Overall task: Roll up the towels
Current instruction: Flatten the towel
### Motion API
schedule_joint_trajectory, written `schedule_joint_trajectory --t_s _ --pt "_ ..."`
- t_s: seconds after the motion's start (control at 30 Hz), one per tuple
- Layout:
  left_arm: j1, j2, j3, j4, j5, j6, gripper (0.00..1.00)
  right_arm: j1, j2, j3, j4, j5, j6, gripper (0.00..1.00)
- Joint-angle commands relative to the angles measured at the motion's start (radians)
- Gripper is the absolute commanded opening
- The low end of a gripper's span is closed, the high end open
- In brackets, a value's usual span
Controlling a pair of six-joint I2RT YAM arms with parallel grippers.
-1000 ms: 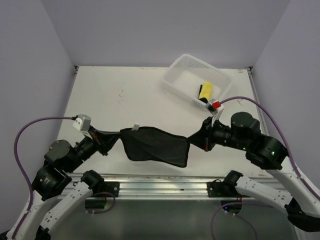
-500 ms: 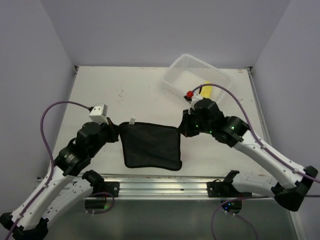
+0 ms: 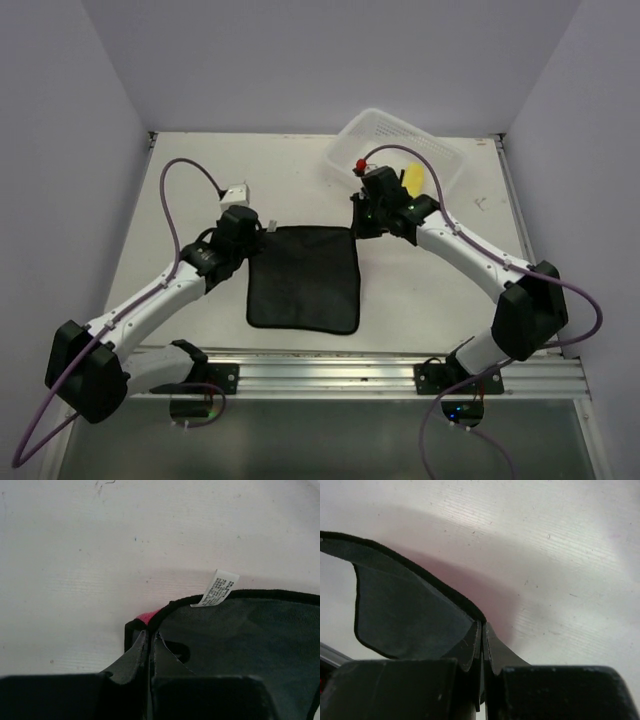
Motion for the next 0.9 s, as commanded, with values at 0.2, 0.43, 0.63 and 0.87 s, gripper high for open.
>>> schedule_joint_trajectory --t_s 0.2,0.43,0.63,0.87 --pt "0.046 0.095 -0.073 0.221 -0.006 0.023 0.0 0.0 0.115 0.064 0.098 -0.016 -0.069 0.0" --pt "0.049 0.097 -0.104 0.235 -0.014 0.063 0.0 0.0 0.11 0.029 0.087 -0.004 -0.081 0.0" --pt "0.049 0.063 -0.151 0.241 0.06 0.086 0.0 0.002 0.052 -0.032 0.092 -0.01 -0.07 0.0" --pt "0.049 -0.052 -0.222 0.255 0.163 0.12 0.0 0.003 -0.014 -0.095 0.089 -0.05 -0.061 0.0"
